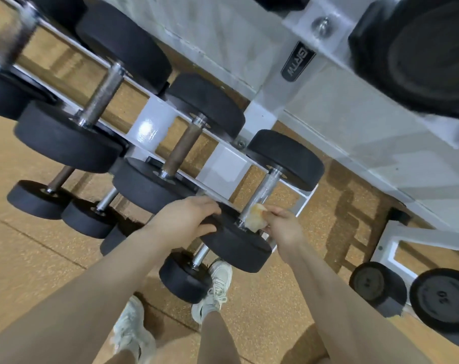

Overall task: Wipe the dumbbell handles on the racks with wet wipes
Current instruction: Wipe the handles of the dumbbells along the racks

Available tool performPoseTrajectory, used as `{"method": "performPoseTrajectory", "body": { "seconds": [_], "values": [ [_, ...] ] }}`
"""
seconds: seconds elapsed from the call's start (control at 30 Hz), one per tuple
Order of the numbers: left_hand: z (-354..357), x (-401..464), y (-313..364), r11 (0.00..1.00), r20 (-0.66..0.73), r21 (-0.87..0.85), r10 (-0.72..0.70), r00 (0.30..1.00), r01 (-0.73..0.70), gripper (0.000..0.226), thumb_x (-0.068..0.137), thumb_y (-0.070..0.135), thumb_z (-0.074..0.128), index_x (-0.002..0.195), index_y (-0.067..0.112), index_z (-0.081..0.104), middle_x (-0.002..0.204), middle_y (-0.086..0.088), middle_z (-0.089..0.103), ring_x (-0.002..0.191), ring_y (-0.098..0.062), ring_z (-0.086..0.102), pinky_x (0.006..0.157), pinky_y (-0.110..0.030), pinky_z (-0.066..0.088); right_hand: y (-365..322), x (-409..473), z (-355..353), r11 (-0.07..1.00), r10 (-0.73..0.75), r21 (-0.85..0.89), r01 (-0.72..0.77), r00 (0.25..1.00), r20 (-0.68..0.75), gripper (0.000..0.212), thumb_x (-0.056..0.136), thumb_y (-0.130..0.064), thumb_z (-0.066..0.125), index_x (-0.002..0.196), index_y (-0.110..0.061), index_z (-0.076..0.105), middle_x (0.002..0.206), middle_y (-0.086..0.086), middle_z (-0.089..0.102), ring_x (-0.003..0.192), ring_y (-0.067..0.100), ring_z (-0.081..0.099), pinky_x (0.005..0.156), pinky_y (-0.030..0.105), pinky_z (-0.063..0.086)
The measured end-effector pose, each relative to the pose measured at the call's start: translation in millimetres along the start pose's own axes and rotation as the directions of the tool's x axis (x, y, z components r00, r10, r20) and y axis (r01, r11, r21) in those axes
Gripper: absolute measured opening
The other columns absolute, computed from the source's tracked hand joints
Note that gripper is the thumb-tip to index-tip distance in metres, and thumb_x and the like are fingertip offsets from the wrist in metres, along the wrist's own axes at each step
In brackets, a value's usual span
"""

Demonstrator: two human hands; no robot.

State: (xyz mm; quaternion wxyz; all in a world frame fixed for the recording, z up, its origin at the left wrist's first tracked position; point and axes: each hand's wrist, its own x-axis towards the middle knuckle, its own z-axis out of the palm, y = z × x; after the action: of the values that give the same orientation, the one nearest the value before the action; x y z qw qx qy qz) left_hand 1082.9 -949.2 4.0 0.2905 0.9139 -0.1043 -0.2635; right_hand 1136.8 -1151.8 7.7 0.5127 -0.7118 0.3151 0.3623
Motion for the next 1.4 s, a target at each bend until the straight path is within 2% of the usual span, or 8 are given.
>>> {"method": "performPoseTrajectory", "body": {
  "seconds": [0.27,0.43,0.57,0.73,0.9,1.17,1.3,1.4],
  "values": [
    [-76,-85,-65,0.988,-0.097,-0.049,-0.154,0.983,0.15,0.031,0.092,0.02,0.051,0.122,0.013,0.056,0.137,-0.003,0.041,0.115,-0.019,0.05,0.091,-0.02,0.034,-37,-76,88,0.911,0.106,0.393,-0.121,0.993,0.061,0.022,0.093,0.007,0.038,0.083,-0.006,0.054,0.089,0.009,0.055,0.091,0.024,0.053,0.084,0.034,0.046],
    [-121,-119,-127,0.99,-0.058,-0.043,-0.135,0.989,0.133,0.029,0.088,0.011,0.058,0.117,0.006,0.06,0.125,-0.009,0.05,0.112,-0.025,0.053,0.097,-0.031,0.042,-40,-111,160,0.847,0.086,0.519,-0.116,0.993,0.082,0.02,0.09,0.003,0.043,0.085,-0.008,0.058,0.093,0.01,0.062,0.077,0.02,0.062,0.061,0.024,0.052],
    [-149,-134,-152,0.997,-0.008,-0.028,-0.067,0.998,0.067,0.031,0.087,0.008,0.058,0.118,0.006,0.059,0.121,-0.009,0.052,0.104,-0.026,0.057,0.092,-0.039,0.047,-37,-128,203,0.786,0.115,0.612,-0.081,0.993,-0.017,0.02,0.089,0.005,0.051,0.104,-0.007,0.057,0.091,0.01,0.062,0.077,0.02,0.062,0.065,0.026,0.051],
    [-154,-120,-151,0.999,0.099,-0.046,-0.01,0.995,0.014,0.038,0.092,0.016,0.051,0.13,0.013,0.048,0.132,-0.002,0.043,0.102,-0.018,0.054,0.095,-0.033,0.045,-34,-131,225,0.86,0.068,0.51,-0.002,0.992,-0.11,0.026,0.089,0.0,0.055,0.112,-0.011,0.061,0.112,0.008,0.061,0.102,0.022,0.061,0.077,0.027,0.054],
    [-129,-79,-152,0.983,0.112,-0.184,-0.006,0.994,0.027,0.045,0.095,0.026,0.048,0.138,0.019,0.039,0.139,0.0,0.042,0.119,-0.015,0.046,0.102,-0.026,0.037,-36,-101,220,0.885,0.0,0.453,0.106,0.974,-0.228,0.013,0.092,-0.004,0.053,0.094,-0.015,0.06,0.091,0.001,0.061,0.083,0.013,0.06,0.073,0.023,0.054],
    [-95,-23,-184,0.94,0.021,-0.338,0.054,0.998,-0.043,0.028,0.087,0.028,0.059,0.114,0.023,0.063,0.104,0.014,0.056,0.092,0.003,0.05,0.084,-0.007,0.034,-60,17,213,0.911,-0.229,0.19,0.365,0.833,-0.503,0.013,0.09,-0.011,0.056,0.097,-0.008,0.067,0.089,0.001,0.064,0.075,0.01,0.055,0.075,0.016,0.047],
    [-95,-6,-190,0.959,0.137,-0.27,0.131,0.982,-0.09,0.035,0.078,0.036,0.064,0.111,0.024,0.065,0.107,0.009,0.06,0.101,-0.006,0.053,0.092,-0.02,0.04,-81,59,210,0.904,-0.319,0.051,0.425,0.748,-0.582,0.024,0.094,-0.015,0.053,0.112,-0.006,0.066,0.107,0.003,0.066,0.1,0.017,0.059,0.097,0.026,0.044],
    [-95,-2,-190,0.962,0.154,-0.262,0.124,0.98,-0.08,0.037,0.076,0.038,0.065,0.111,0.025,0.066,0.109,0.009,0.06,0.103,-0.009,0.055,0.093,-0.028,0.044,-80,69,210,0.902,-0.36,-0.008,0.431,0.741,-0.567,0.02,0.091,-0.014,0.058,0.106,-0.009,0.069,0.106,0.002,0.067,0.098,0.015,0.06,0.091,0.023,0.046]
  ]
}}
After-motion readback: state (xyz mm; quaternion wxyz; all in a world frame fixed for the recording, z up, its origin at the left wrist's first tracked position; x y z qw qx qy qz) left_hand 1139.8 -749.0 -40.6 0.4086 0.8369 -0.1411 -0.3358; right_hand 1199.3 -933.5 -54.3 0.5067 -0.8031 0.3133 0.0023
